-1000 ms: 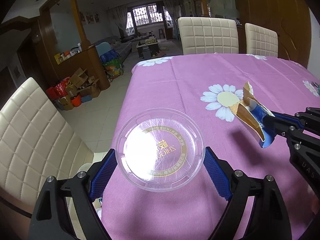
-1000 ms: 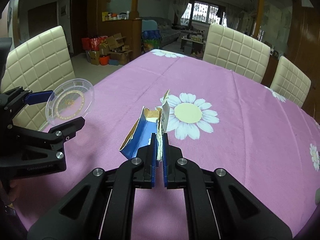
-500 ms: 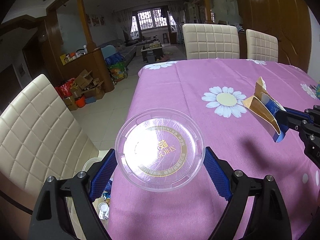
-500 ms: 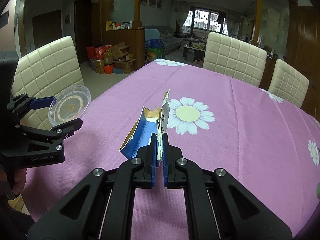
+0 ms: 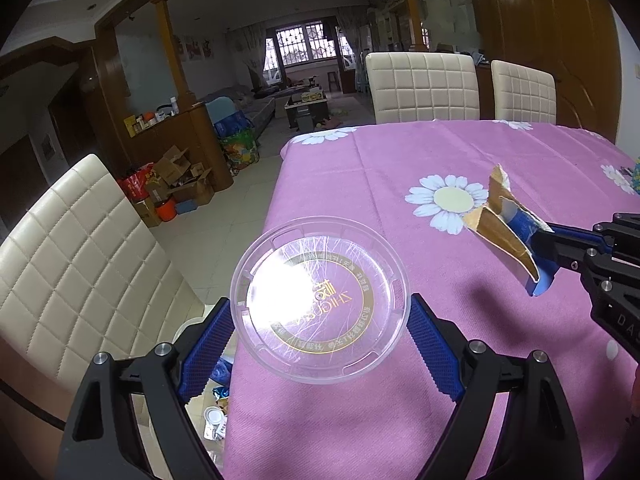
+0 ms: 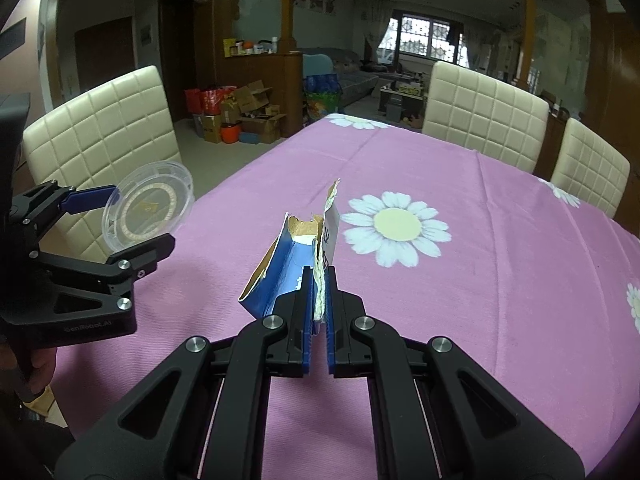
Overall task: Collect trash
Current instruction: 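Carry the clear lid and paper carton over the bin with both tools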
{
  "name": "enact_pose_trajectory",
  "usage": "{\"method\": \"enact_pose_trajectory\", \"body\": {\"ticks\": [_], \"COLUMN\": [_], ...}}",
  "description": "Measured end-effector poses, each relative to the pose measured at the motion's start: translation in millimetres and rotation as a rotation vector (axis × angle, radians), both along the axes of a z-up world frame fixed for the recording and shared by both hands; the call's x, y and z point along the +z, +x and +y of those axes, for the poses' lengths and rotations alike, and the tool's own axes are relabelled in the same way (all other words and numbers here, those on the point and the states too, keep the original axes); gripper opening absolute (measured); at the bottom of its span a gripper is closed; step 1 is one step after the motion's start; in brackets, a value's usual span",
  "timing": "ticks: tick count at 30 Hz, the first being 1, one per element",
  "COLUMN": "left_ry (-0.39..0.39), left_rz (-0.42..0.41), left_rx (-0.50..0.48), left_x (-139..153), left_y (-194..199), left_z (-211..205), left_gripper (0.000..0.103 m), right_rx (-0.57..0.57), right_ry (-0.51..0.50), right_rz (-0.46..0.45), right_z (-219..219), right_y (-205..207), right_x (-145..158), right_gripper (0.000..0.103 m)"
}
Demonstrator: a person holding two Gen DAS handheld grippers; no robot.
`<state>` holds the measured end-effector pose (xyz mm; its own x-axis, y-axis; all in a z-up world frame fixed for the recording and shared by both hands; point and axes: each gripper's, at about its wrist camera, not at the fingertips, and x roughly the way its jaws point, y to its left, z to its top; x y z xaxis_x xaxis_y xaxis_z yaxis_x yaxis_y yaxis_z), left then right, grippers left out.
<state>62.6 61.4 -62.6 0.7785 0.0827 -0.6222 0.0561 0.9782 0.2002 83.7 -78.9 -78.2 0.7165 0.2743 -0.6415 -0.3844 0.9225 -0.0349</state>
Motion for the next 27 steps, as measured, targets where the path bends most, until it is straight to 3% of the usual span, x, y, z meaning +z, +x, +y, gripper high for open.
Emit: {"method": "enact_pose_trajectory", "body": {"ticks": [12,27], "left_ry": [0.014,-0.007], "left_rz": [-0.012,-0.009], "left_rx": [0.052,0.081], "left_x": [1.3,-2.8], "left_y": [-5.1,-5.1], "left_z": [16.8,30.7], "left_gripper": [0.084,0.084], "right_rx": [0.096,0.138], "right_ry": [-0.046,-0.075], "right_rz": [-0.021,-0.014], "right_z": [35.2,56.4], "right_y": [-8.6,-6.5], "right_x": [-1.6,-5.4], "right_gripper": [0.006,0.006]}}
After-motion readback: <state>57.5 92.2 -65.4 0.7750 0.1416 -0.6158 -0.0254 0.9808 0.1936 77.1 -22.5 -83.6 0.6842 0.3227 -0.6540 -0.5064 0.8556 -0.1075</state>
